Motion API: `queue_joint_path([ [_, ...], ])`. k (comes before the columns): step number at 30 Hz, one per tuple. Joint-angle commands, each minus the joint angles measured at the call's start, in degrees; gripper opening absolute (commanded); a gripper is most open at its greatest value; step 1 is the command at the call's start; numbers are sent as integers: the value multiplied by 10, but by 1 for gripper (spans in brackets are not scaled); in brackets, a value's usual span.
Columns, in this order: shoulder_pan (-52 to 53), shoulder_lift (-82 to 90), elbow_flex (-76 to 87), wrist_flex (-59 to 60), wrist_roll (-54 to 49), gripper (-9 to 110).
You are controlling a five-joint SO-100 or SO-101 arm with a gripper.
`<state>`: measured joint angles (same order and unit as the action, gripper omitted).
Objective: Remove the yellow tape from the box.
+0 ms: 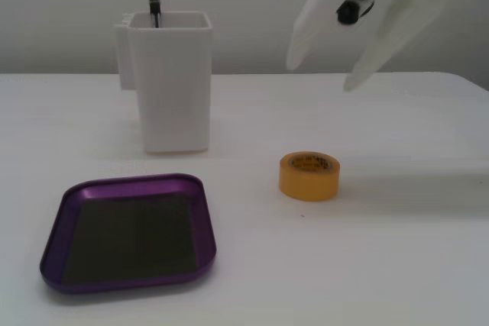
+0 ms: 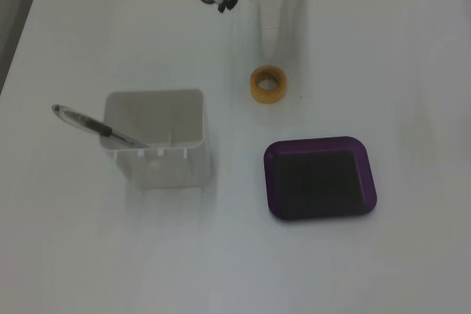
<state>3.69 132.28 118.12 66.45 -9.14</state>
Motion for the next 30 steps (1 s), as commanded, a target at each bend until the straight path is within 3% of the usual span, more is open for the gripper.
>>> queue_joint_path([
  [1, 4, 163, 4, 34, 2, 18],
  [13, 4, 654, 430, 32, 7, 19],
  [24, 4, 616, 555, 33, 8, 17],
  [28, 4, 616, 562, 33, 8, 0],
  [30, 4, 616, 562, 33, 10, 1],
])
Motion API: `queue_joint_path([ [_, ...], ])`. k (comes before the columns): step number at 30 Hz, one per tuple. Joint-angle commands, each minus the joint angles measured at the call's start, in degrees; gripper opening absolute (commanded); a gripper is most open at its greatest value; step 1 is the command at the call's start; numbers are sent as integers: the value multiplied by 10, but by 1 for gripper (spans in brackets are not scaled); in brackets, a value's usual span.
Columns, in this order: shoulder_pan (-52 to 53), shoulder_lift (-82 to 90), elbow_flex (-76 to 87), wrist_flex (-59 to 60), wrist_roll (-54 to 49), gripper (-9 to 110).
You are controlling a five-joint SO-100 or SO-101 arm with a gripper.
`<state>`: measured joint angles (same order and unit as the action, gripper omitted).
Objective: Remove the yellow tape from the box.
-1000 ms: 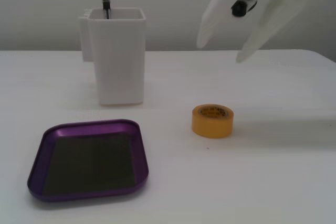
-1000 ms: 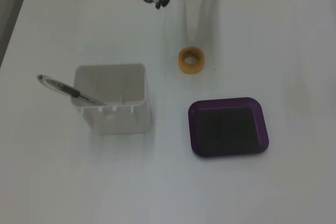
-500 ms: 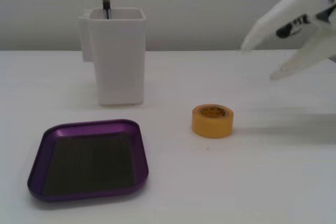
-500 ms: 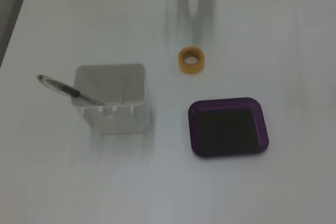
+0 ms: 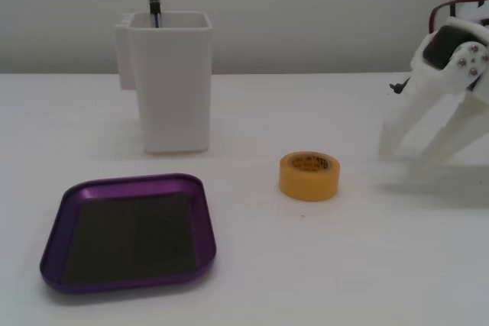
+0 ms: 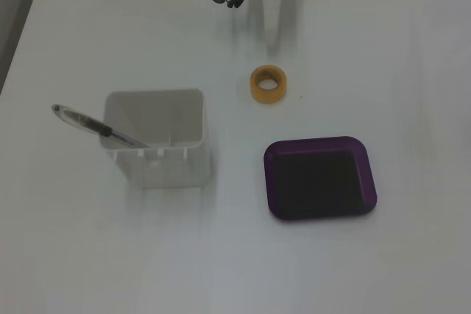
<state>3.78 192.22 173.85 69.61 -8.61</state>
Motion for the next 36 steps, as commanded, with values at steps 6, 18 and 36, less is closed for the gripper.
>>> queue_joint_path([
  [6, 4, 17, 6, -1, 38, 0],
  [18, 1, 17, 6, -7, 32, 0],
  [36, 1, 17, 6, -7, 32, 0],
])
